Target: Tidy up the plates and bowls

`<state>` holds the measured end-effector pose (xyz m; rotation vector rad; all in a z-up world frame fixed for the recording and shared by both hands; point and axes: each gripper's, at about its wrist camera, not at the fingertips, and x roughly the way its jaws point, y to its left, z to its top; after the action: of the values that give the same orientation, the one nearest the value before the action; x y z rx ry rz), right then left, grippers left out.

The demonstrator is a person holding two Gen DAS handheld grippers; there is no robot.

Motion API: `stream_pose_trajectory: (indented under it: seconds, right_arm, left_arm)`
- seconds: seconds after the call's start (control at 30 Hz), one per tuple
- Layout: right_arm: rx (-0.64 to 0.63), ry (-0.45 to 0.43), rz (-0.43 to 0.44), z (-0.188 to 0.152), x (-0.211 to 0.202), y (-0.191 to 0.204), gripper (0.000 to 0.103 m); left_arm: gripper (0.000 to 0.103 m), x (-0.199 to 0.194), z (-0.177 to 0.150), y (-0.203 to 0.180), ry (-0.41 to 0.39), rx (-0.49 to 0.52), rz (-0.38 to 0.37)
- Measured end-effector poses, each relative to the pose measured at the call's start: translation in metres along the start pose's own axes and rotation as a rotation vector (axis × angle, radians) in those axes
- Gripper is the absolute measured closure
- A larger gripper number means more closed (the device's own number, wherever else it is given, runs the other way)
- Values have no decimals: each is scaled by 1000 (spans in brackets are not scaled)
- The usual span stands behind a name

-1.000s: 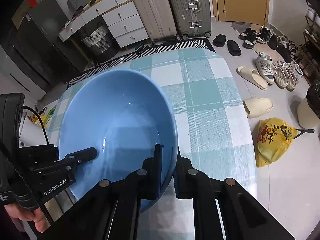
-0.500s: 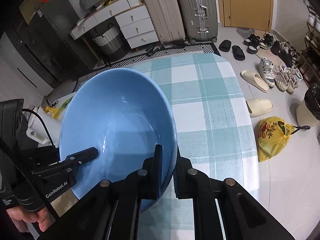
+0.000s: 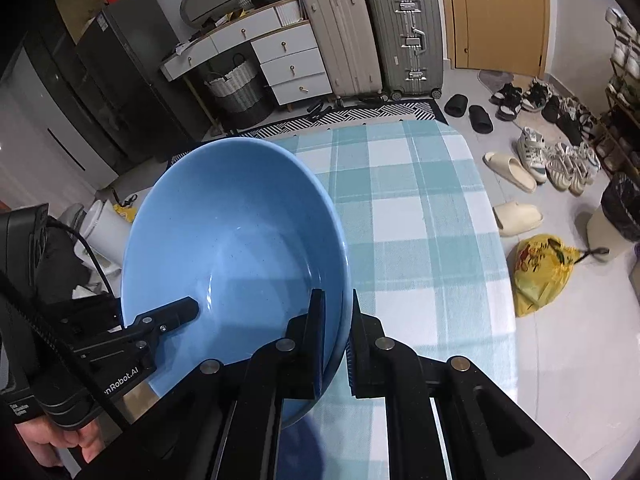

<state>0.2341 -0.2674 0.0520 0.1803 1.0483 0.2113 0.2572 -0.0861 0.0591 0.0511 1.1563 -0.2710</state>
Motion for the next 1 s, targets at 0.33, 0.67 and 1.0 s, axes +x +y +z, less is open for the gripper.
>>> stream_pose_trajectory:
  seconds: [0.33, 0.67, 1.0]
  right_arm:
    - [0, 6, 23, -45, -26, 25, 95]
    - [22, 43, 35, -96, -30, 35, 95]
    - [25, 82, 21, -144, -15, 37, 95]
  left_arm:
    - [89, -29, -47, 4, 8, -15, 14]
    - [89, -35, -101, 4, 38, -42, 12]
    - [89, -18, -147, 3, 67, -78, 4]
